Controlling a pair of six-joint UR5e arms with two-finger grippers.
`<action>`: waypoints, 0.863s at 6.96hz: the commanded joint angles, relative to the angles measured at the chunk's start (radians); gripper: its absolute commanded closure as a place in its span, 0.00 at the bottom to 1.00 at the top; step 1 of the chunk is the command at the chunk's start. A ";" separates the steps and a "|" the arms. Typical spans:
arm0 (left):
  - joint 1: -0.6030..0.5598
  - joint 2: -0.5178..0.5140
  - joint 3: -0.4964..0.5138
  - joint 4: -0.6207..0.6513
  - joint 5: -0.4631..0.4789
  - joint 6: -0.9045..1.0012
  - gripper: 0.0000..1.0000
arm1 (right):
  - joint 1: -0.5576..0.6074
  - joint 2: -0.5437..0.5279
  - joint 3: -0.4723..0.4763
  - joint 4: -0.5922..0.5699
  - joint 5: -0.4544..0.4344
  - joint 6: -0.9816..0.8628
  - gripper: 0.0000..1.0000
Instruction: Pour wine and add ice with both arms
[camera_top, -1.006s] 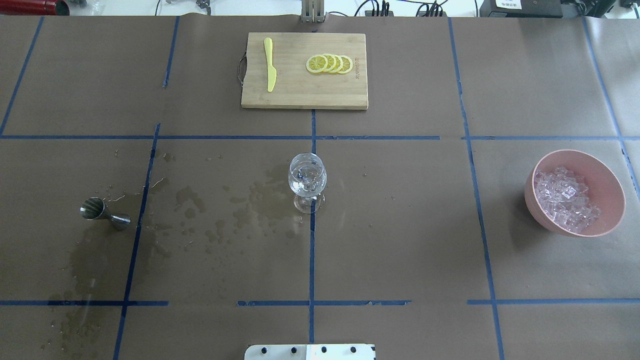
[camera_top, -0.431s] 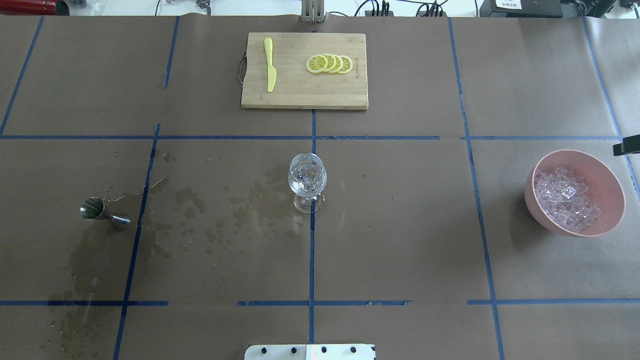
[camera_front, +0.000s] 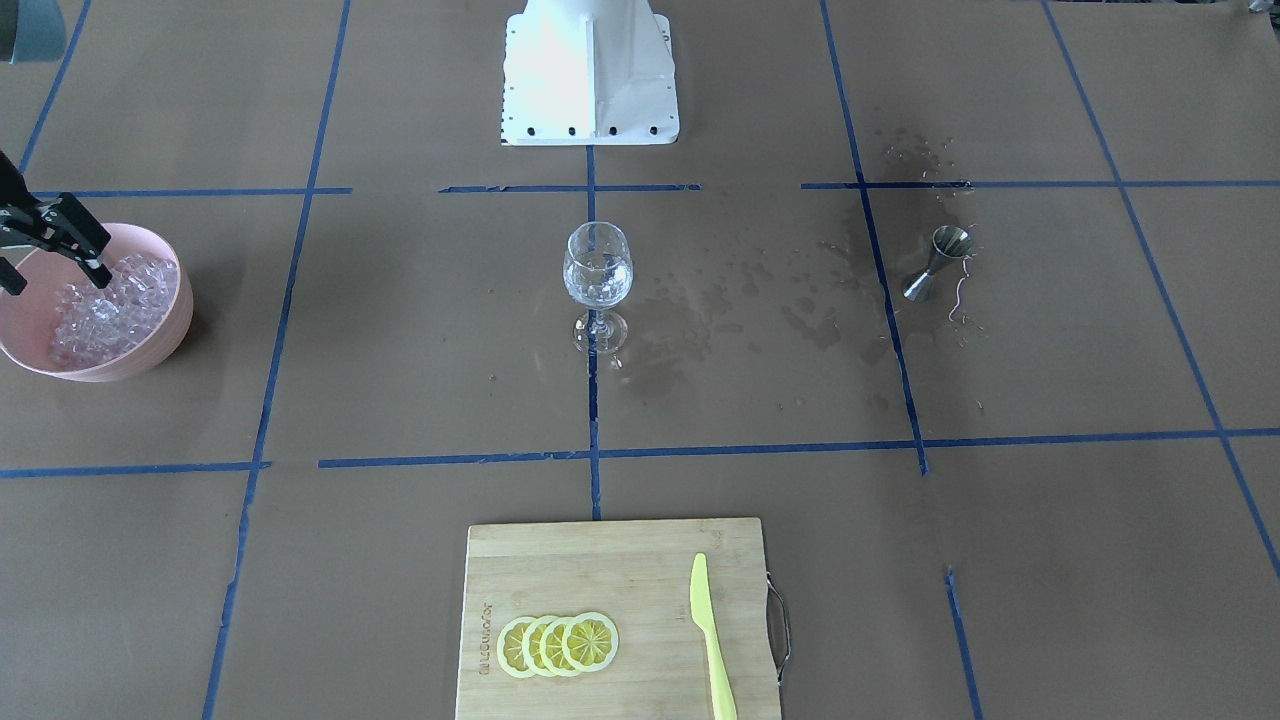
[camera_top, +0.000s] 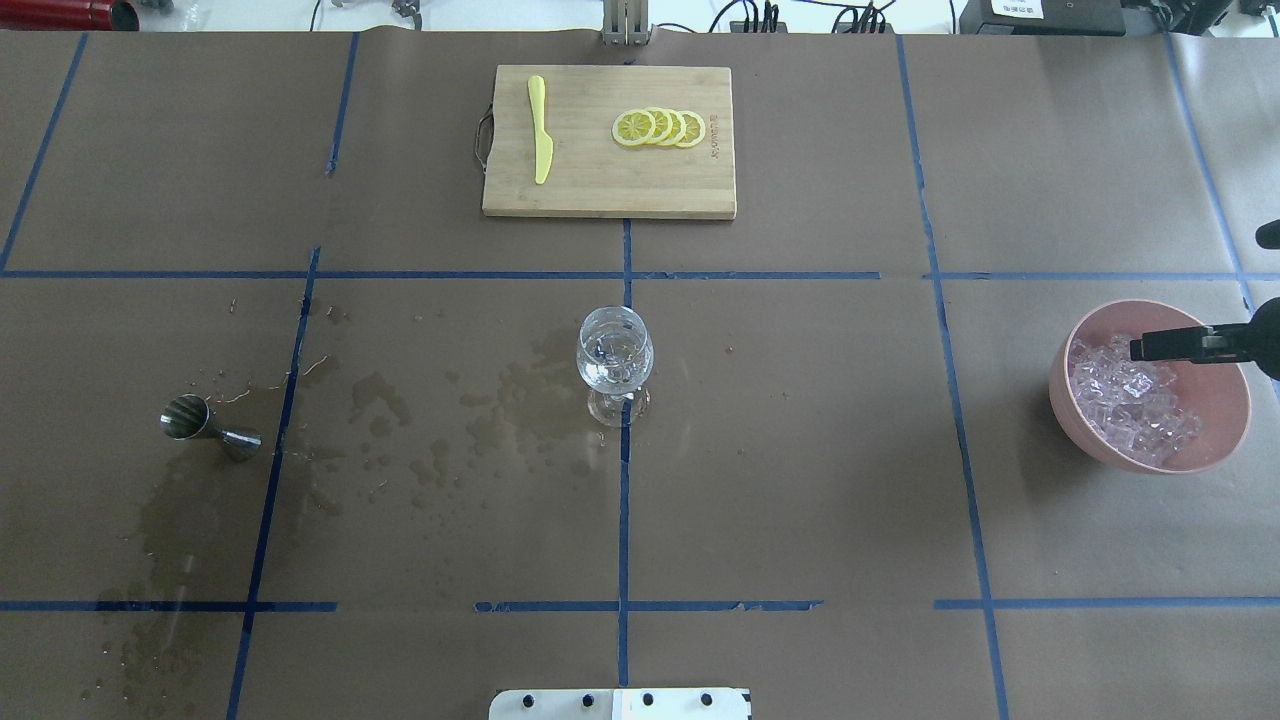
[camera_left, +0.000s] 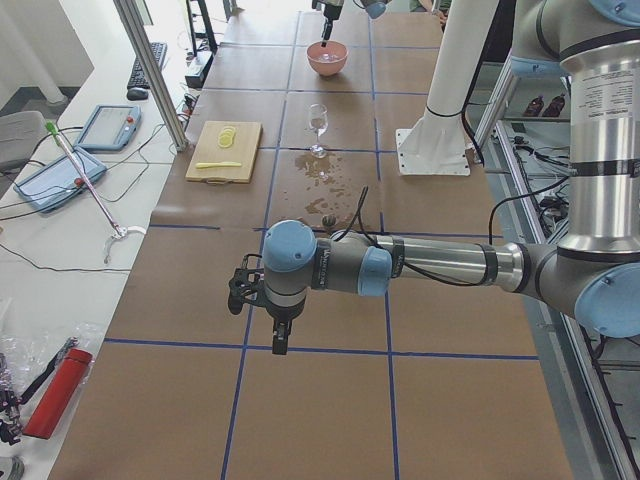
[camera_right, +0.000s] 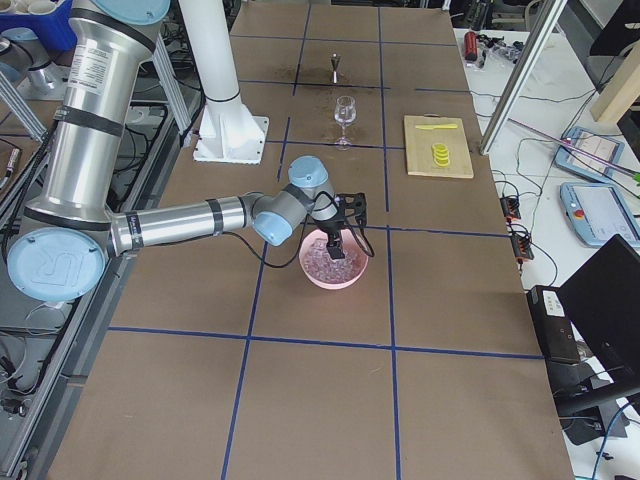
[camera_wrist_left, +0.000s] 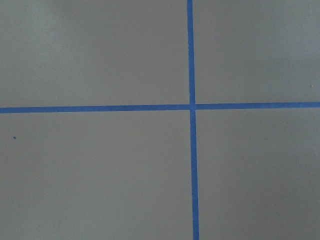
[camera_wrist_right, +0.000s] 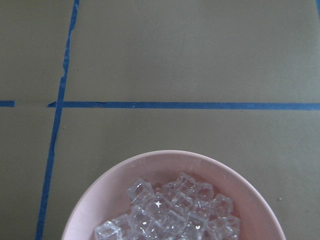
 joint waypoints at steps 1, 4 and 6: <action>0.000 0.000 0.000 0.000 0.000 0.001 0.00 | -0.072 -0.002 -0.029 0.017 -0.050 0.019 0.11; 0.000 0.000 0.000 0.000 0.000 0.001 0.00 | -0.079 -0.007 -0.062 0.017 -0.056 0.008 0.39; 0.000 0.000 0.000 0.000 0.000 0.002 0.00 | -0.082 -0.008 -0.077 0.017 -0.059 0.005 0.39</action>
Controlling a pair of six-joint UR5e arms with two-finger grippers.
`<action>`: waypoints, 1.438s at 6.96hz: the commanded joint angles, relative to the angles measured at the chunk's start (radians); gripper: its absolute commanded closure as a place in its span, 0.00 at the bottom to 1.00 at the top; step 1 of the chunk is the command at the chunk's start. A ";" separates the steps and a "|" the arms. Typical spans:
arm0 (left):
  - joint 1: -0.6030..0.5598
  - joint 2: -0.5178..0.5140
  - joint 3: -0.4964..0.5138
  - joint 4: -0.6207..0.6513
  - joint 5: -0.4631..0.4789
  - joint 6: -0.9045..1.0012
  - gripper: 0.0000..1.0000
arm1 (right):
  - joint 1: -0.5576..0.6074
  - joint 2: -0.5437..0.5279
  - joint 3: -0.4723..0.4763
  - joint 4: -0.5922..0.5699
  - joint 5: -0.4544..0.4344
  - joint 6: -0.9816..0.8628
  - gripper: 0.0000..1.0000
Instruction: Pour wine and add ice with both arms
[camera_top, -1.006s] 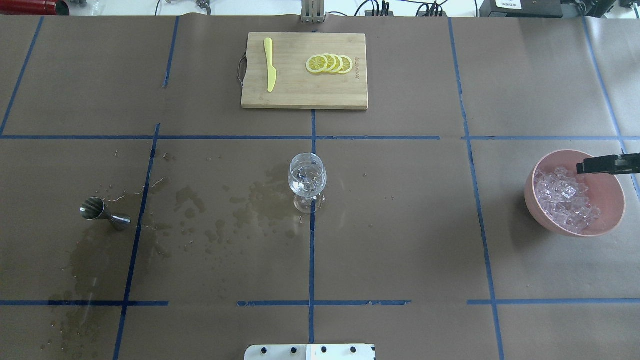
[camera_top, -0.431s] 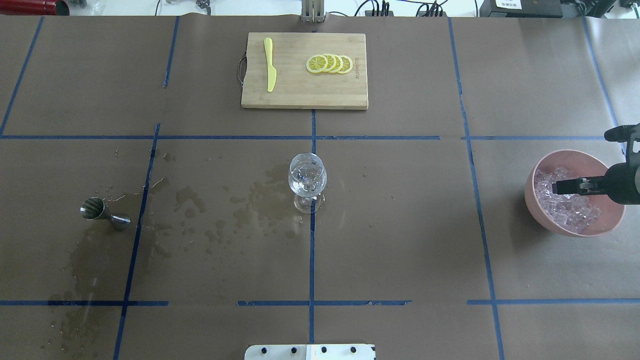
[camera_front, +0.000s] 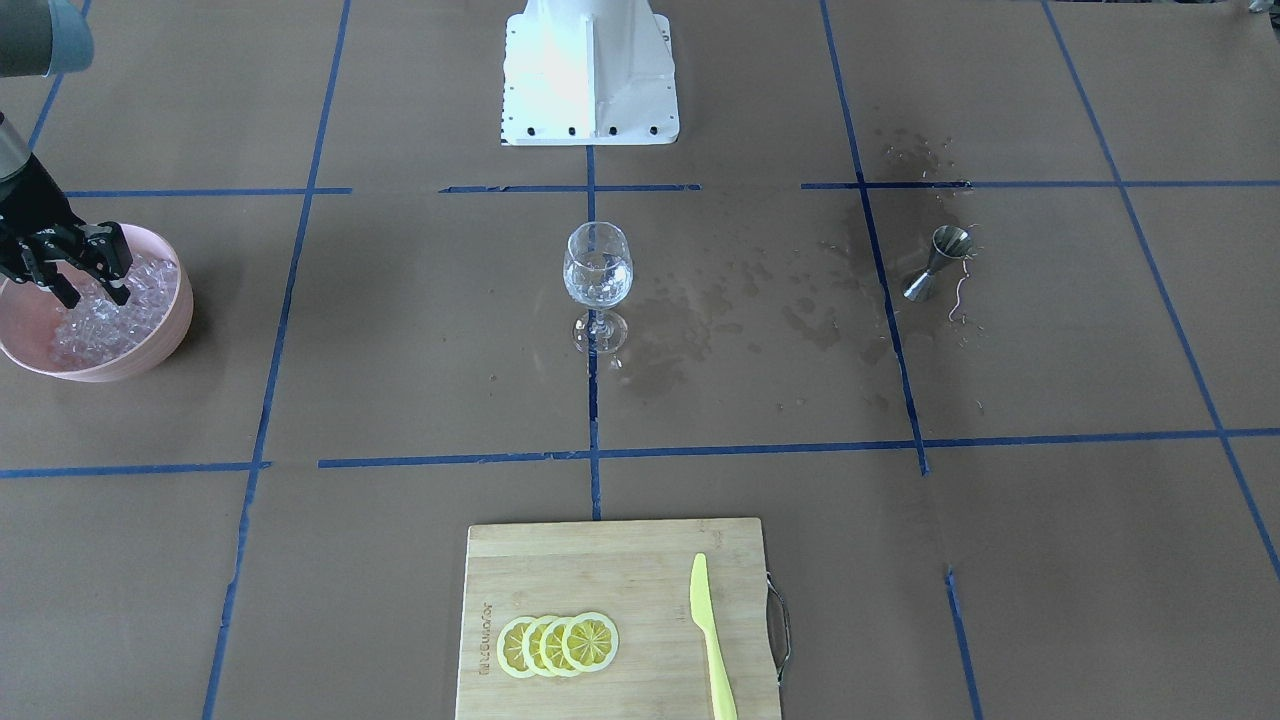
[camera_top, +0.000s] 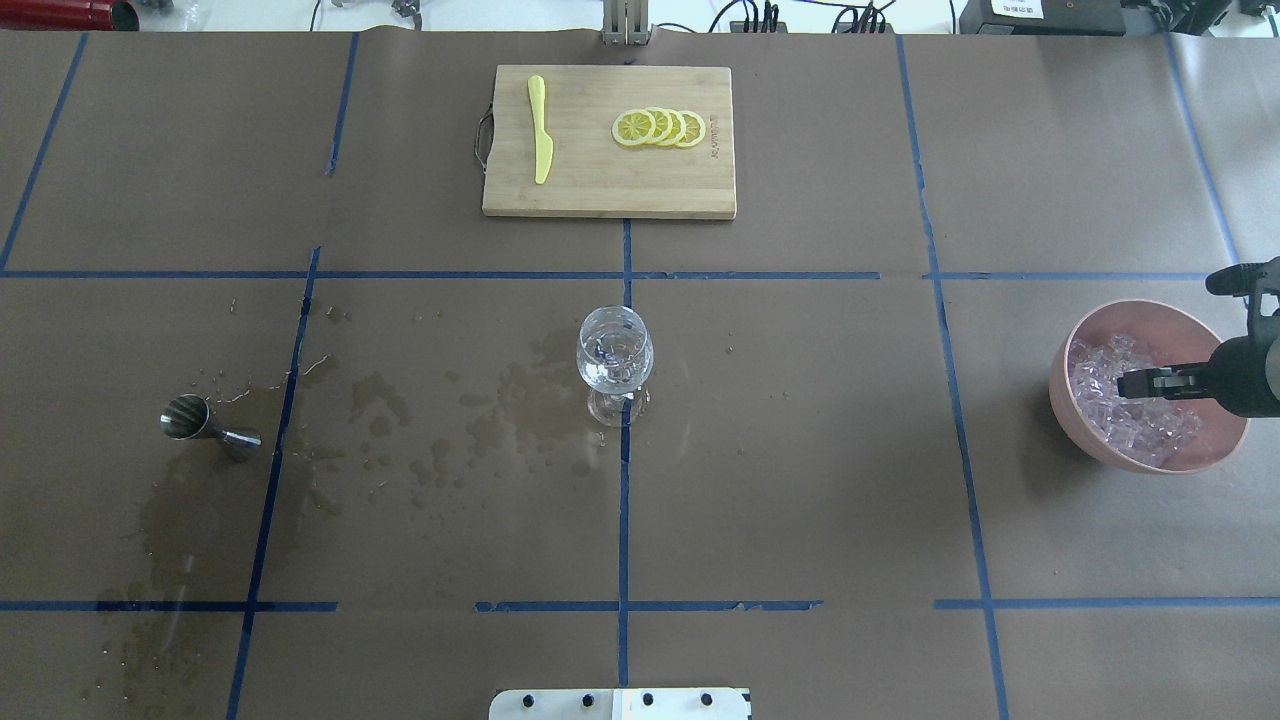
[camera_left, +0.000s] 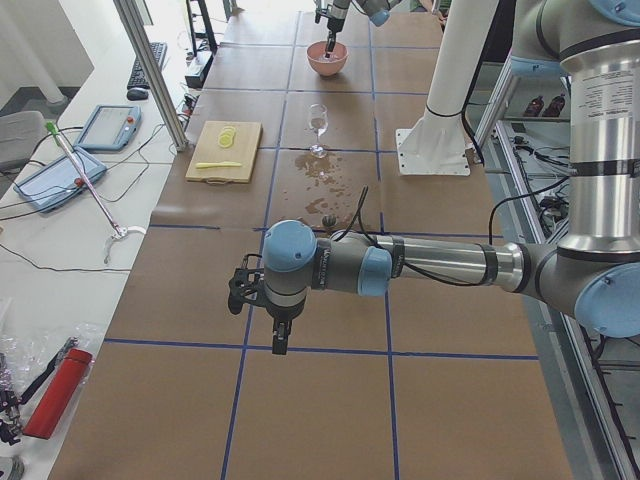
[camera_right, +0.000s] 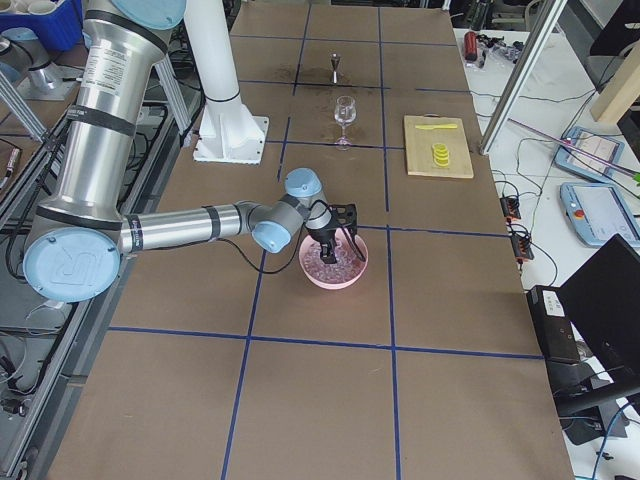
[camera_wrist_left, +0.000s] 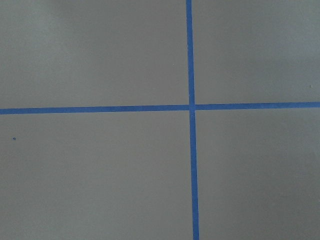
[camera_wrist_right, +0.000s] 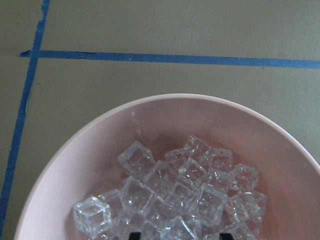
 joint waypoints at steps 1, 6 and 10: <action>0.000 0.002 0.002 0.000 0.000 0.001 0.00 | -0.007 0.000 -0.014 0.000 -0.001 -0.002 0.41; 0.000 0.006 0.000 0.000 0.000 0.001 0.00 | -0.018 0.007 -0.016 0.000 -0.003 -0.002 0.52; 0.000 0.009 0.000 0.000 0.000 0.003 0.00 | -0.018 0.010 -0.016 0.000 -0.021 -0.002 0.50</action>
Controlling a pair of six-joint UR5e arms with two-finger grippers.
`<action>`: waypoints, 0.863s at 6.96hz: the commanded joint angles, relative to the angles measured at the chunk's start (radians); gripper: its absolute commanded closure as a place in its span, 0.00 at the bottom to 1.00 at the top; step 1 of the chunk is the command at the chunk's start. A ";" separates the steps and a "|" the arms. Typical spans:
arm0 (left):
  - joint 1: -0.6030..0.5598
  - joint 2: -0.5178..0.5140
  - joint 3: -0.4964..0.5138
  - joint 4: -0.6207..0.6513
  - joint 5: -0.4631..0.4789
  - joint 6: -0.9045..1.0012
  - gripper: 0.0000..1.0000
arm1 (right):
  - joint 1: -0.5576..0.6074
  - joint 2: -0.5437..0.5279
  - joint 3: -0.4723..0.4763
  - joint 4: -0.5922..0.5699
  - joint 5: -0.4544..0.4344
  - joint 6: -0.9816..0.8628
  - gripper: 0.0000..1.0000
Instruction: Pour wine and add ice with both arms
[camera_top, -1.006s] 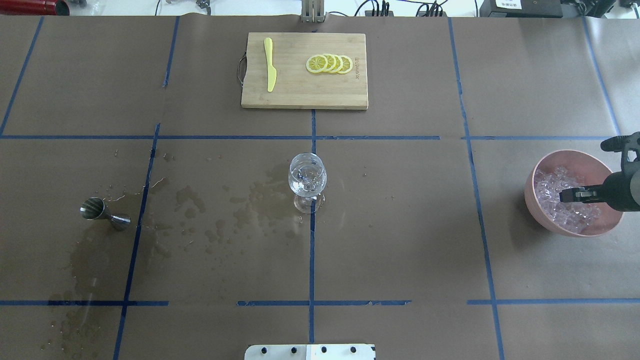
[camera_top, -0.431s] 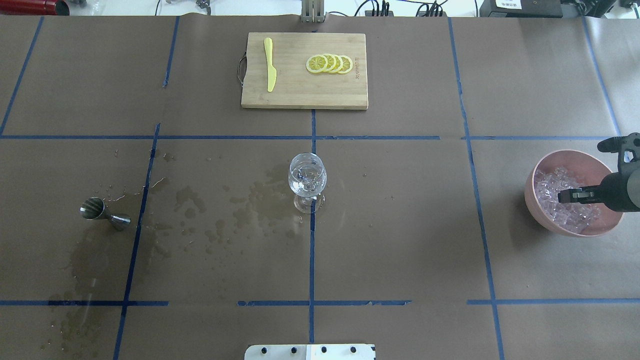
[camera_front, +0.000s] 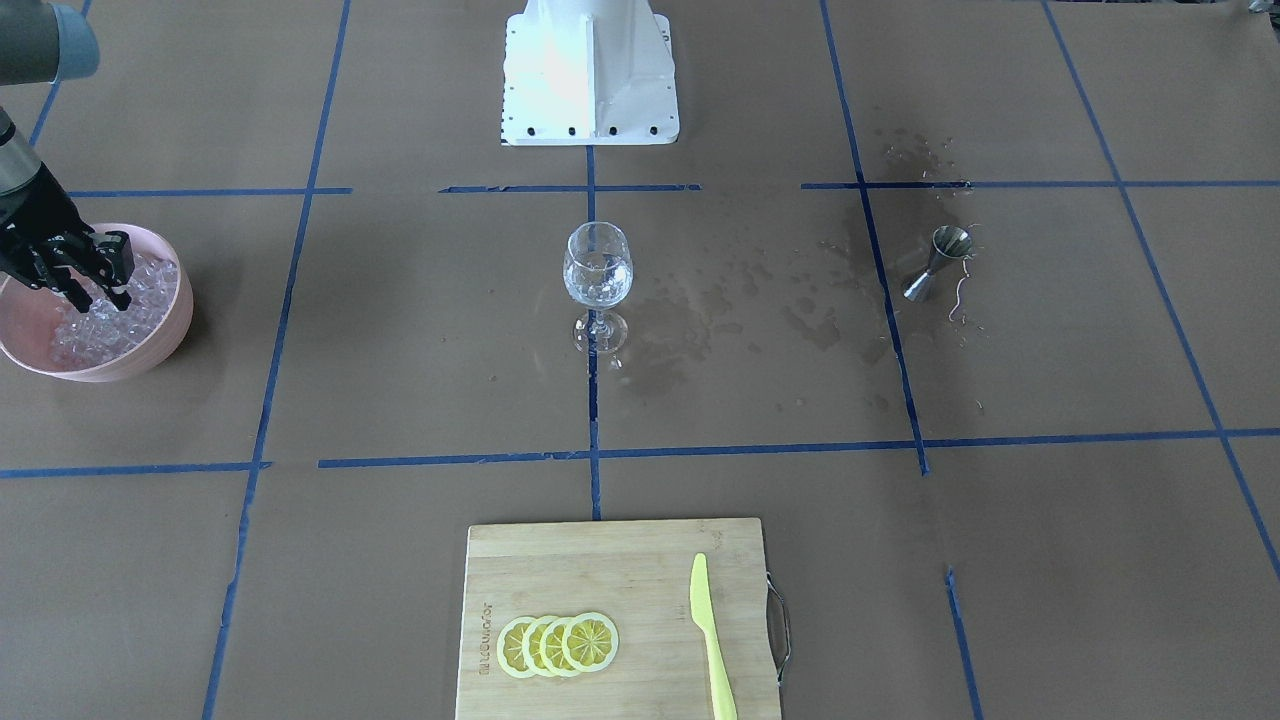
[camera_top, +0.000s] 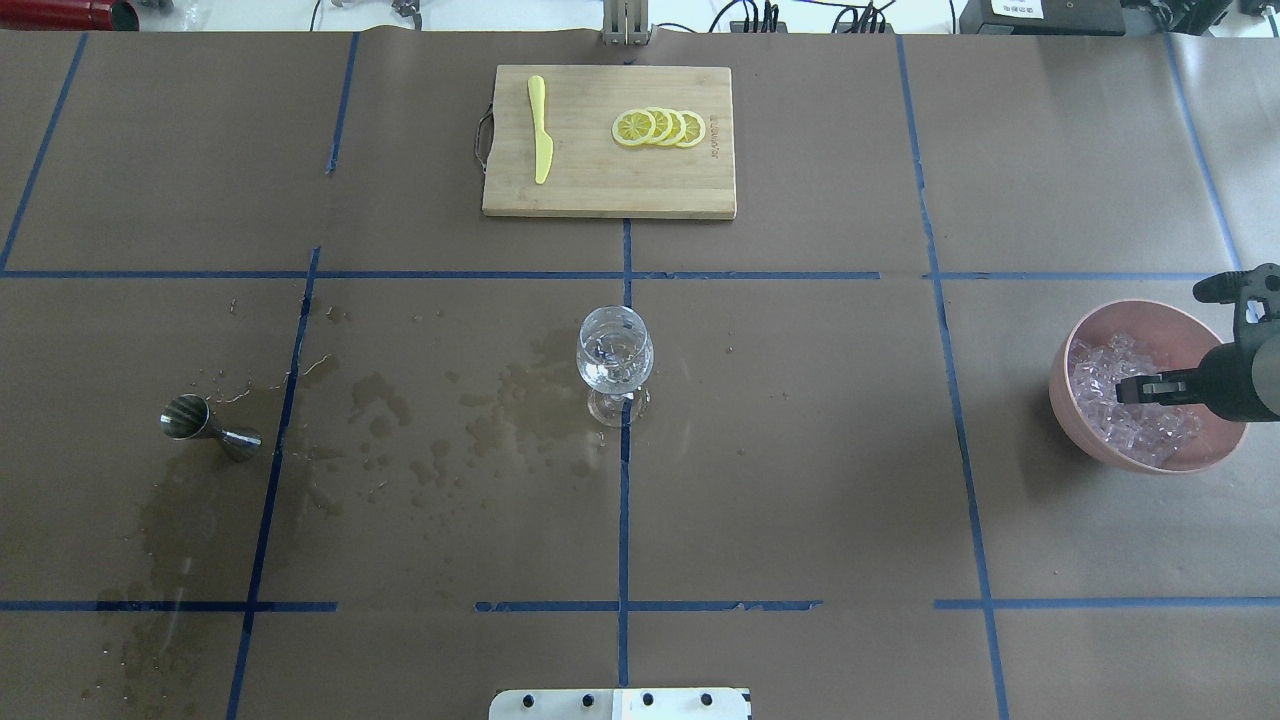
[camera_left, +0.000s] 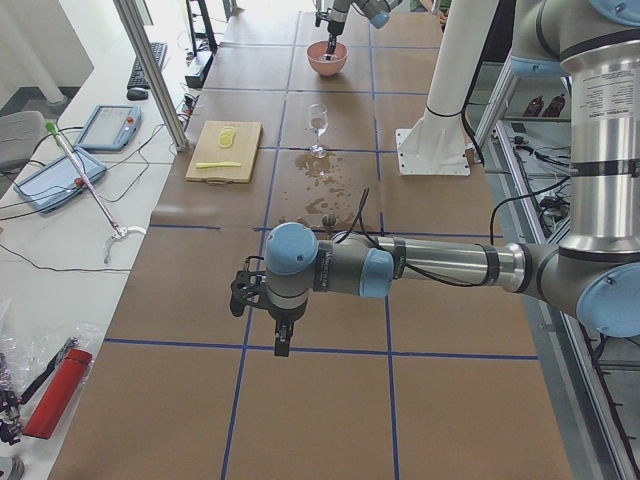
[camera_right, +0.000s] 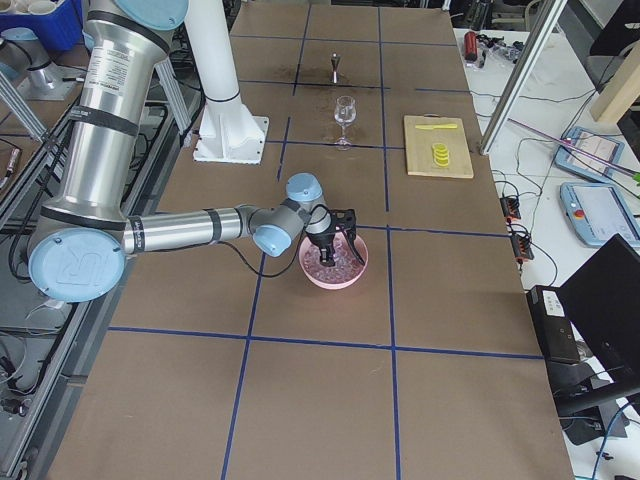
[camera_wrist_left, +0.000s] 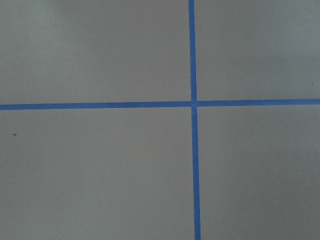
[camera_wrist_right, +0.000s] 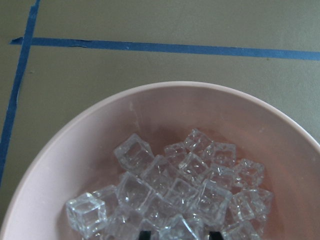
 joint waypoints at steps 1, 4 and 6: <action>0.000 0.001 -0.001 0.000 0.000 0.000 0.00 | 0.000 0.002 0.001 0.000 -0.011 0.000 0.50; -0.002 0.001 -0.001 0.000 0.000 0.001 0.00 | 0.000 0.005 0.003 0.000 -0.011 0.000 0.50; -0.002 0.001 -0.001 0.000 0.000 0.001 0.00 | 0.000 0.005 0.003 0.000 -0.026 0.000 0.50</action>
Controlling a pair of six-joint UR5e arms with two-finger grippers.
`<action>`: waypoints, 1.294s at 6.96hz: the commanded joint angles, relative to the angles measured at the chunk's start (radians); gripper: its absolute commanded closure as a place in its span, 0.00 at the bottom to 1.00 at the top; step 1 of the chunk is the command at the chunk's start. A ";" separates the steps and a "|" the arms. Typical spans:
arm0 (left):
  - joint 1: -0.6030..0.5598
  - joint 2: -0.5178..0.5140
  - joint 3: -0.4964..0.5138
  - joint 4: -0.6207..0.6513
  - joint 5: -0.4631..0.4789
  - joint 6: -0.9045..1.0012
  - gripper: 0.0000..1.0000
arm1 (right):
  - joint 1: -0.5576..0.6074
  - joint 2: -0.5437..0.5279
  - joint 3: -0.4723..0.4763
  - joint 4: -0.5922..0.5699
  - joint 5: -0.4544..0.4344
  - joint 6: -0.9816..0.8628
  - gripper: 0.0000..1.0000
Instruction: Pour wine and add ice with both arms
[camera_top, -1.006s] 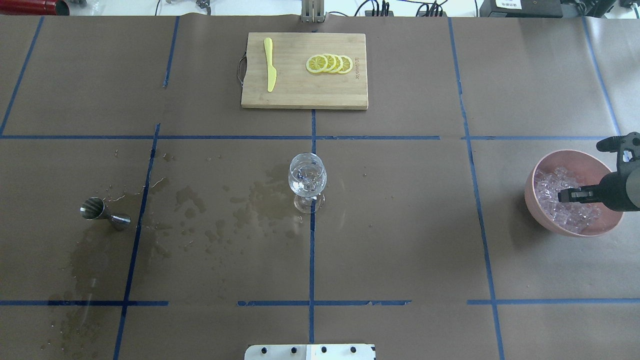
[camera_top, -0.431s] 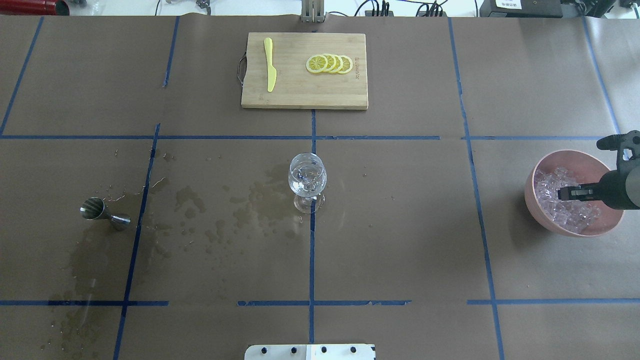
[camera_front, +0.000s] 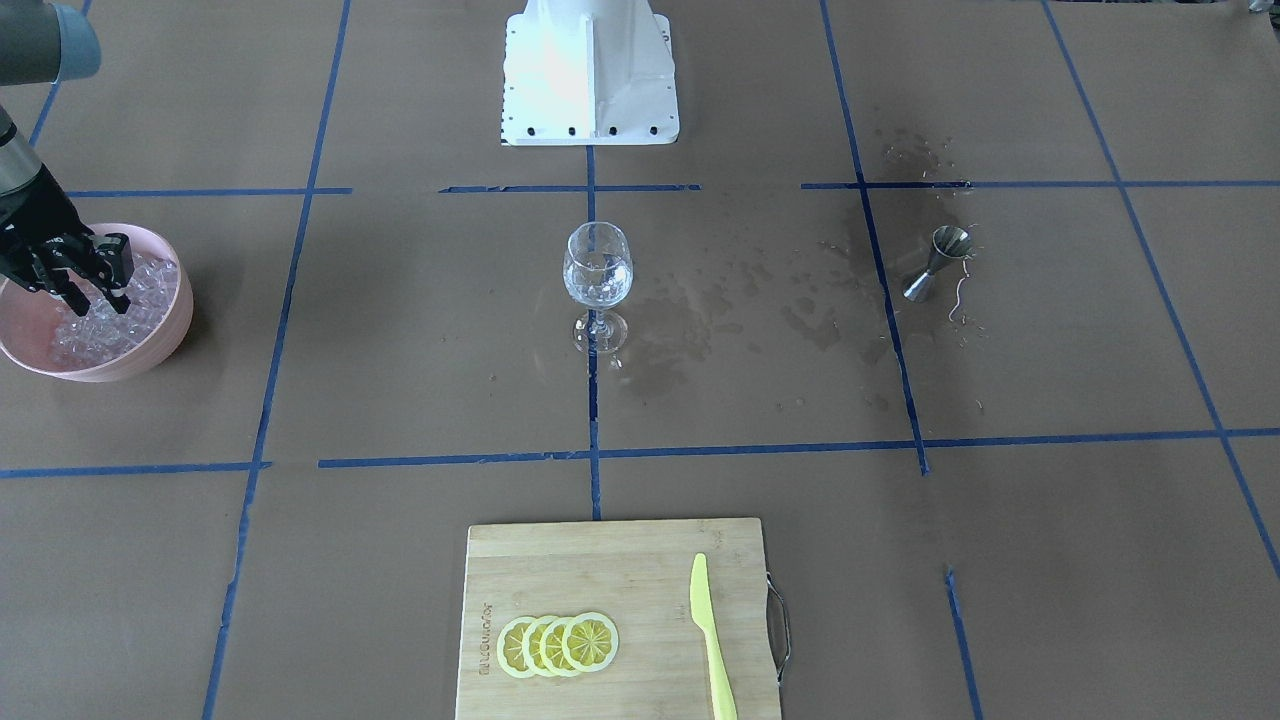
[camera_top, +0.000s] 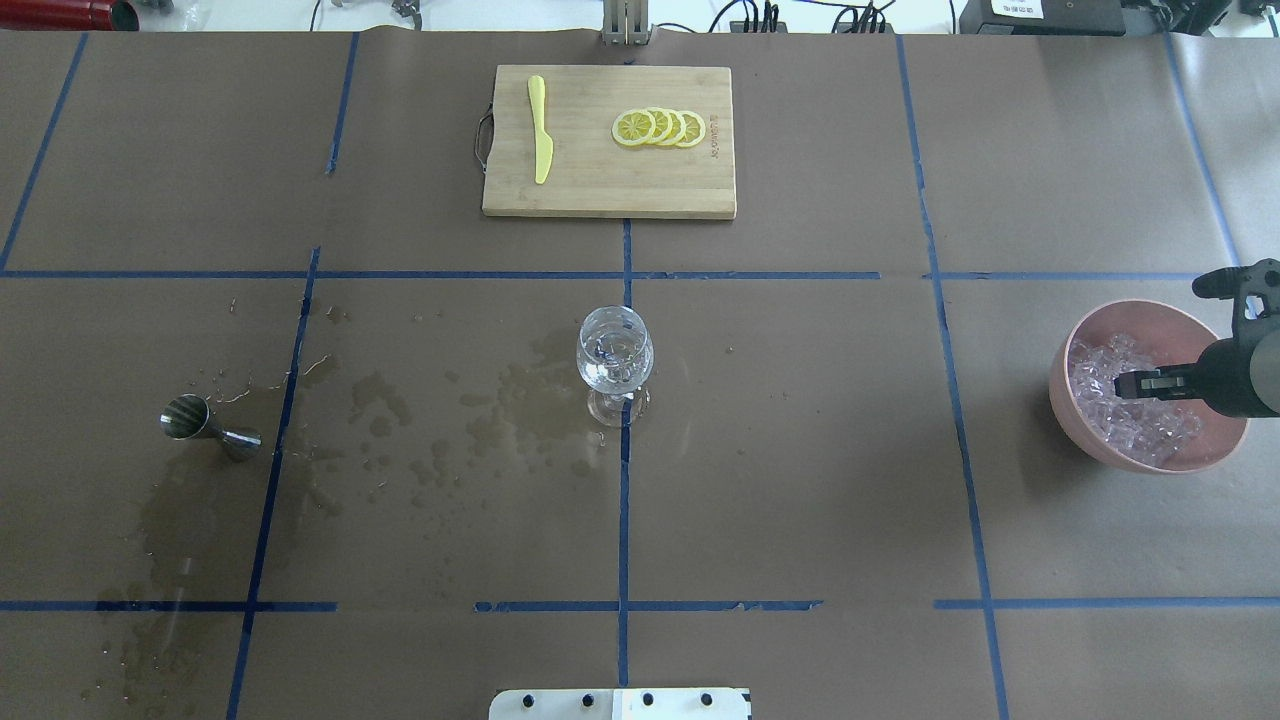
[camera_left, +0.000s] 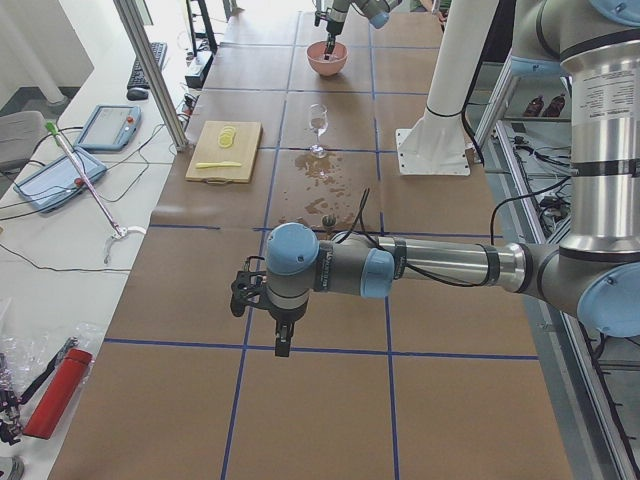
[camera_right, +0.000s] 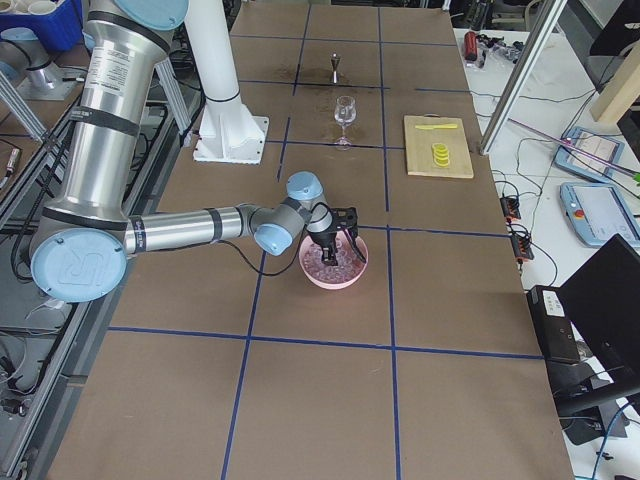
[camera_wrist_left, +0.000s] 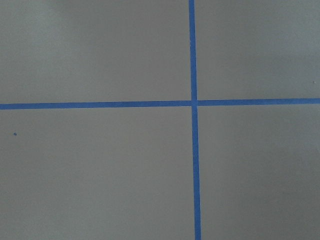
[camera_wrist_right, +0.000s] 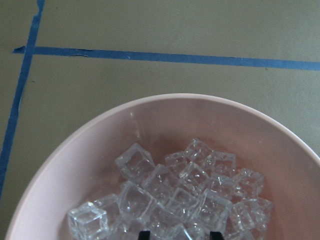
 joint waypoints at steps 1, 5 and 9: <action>0.000 0.000 0.000 0.000 0.000 0.000 0.00 | 0.000 0.000 0.000 0.000 -0.010 0.000 0.50; 0.001 0.000 0.000 0.000 0.000 0.000 0.00 | 0.000 0.002 0.006 0.002 -0.009 0.000 0.95; 0.001 0.000 0.000 -0.002 0.000 0.000 0.00 | 0.084 -0.001 0.128 -0.015 0.092 -0.006 1.00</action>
